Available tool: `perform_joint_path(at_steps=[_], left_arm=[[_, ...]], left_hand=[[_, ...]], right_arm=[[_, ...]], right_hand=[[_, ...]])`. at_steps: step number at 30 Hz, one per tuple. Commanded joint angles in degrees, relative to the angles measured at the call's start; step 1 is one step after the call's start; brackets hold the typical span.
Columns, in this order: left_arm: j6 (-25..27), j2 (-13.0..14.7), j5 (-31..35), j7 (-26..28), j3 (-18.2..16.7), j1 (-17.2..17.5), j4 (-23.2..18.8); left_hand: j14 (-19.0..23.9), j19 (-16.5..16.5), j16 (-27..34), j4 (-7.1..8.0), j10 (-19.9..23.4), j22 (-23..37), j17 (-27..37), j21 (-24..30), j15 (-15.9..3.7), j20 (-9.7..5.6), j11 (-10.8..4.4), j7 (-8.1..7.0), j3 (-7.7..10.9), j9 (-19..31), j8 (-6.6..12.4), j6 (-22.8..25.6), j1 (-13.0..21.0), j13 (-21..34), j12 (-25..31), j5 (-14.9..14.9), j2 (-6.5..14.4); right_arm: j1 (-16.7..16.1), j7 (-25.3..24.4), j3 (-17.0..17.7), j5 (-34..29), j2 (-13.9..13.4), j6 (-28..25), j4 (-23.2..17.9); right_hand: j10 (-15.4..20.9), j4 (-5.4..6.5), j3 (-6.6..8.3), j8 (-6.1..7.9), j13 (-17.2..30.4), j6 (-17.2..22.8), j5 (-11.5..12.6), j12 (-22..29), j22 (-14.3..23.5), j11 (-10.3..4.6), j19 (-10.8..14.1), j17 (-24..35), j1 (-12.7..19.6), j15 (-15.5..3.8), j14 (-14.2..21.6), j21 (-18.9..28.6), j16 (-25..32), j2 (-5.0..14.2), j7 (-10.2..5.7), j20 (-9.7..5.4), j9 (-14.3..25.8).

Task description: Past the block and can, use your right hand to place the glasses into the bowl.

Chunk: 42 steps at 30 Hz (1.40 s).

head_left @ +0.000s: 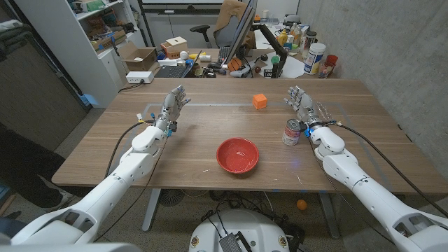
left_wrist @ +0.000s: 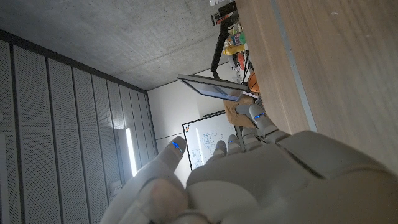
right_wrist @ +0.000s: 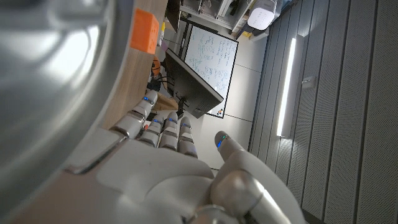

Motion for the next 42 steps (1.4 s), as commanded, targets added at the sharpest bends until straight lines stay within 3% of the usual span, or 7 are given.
perform_joint_path(at_steps=[1, 10, 17, 42], left_arm=[[-0.60, 0.90, -1.28, -3.20, -0.64, -0.26, 0.97], [-0.65, 1.50, -1.60, -3.33, -1.10, 0.49, 0.94], [-1.63, 1.75, -2.35, -4.22, -1.79, 1.18, 1.43], [-4.11, 1.91, -3.54, -6.28, -3.18, 1.59, 3.33]], left_hand=[[-0.55, -0.48, 0.37, 0.03, -0.62, 0.21, 0.11, 0.09, 0.01, -0.13, -0.06, -0.13, 0.49, 0.22, 0.22, -0.77, -0.03, 0.13, 0.17, 0.23, 5.95], [-1.04, -0.65, 0.22, 0.06, -0.85, 0.22, 0.12, -0.18, -0.01, -0.12, -0.10, -0.18, 0.45, 0.22, 0.19, -1.01, -0.10, 0.13, 0.13, 0.24, 5.93], [-1.36, -0.68, 0.13, 0.07, -0.93, 0.23, 0.11, -0.33, 0.06, -0.14, -0.08, -0.19, 0.43, 0.22, 0.20, -1.07, -0.13, 0.13, 0.13, 0.25, 5.94], [-1.33, -0.52, 0.22, 0.09, -0.93, 0.25, 0.08, -0.69, 0.04, -0.07, -0.04, -0.22, 0.39, 0.22, 0.29, -1.15, -0.22, 0.13, 0.24, 0.30, 5.97]], right_arm=[[-1.97, -2.77, -0.46, -1.18, 0.28, -0.13, -3.36], [-1.79, -2.80, -1.09, -1.55, 0.38, -0.80, -3.86], [-1.67, -4.05, -1.37, -2.68, -0.52, -2.53, -6.45], [3.68, -8.23, -2.59, -9.32, -4.18, -11.36, -11.77]], right_hand=[[0.31, -0.02, 0.41, 0.29, 0.20, 0.38, 0.35, 0.18, 0.17, -0.12, 0.27, 0.12, 0.01, -2.00, 0.24, 0.25, 0.31, 4.51, 0.04, -3.34, 0.11], [0.30, 0.13, 0.36, 0.28, 0.20, 0.35, 0.34, 0.19, 0.17, -0.13, 0.23, 0.13, -0.21, -2.01, 0.23, 0.24, 0.29, 4.34, 0.04, -3.35, 0.11], [0.34, 0.21, 0.35, 0.29, 0.19, 0.33, 0.35, 0.20, 0.17, -0.07, 0.21, 0.12, -0.36, -1.98, 0.22, 0.24, 0.25, 4.23, 0.01, -3.32, 0.11], [0.98, -0.12, 0.55, 0.51, 0.19, 0.93, 0.45, 0.42, 0.17, -0.22, 0.63, -0.23, -0.38, -2.12, 0.95, 0.39, 0.23, 3.77, -0.23, -3.22, 0.12]])
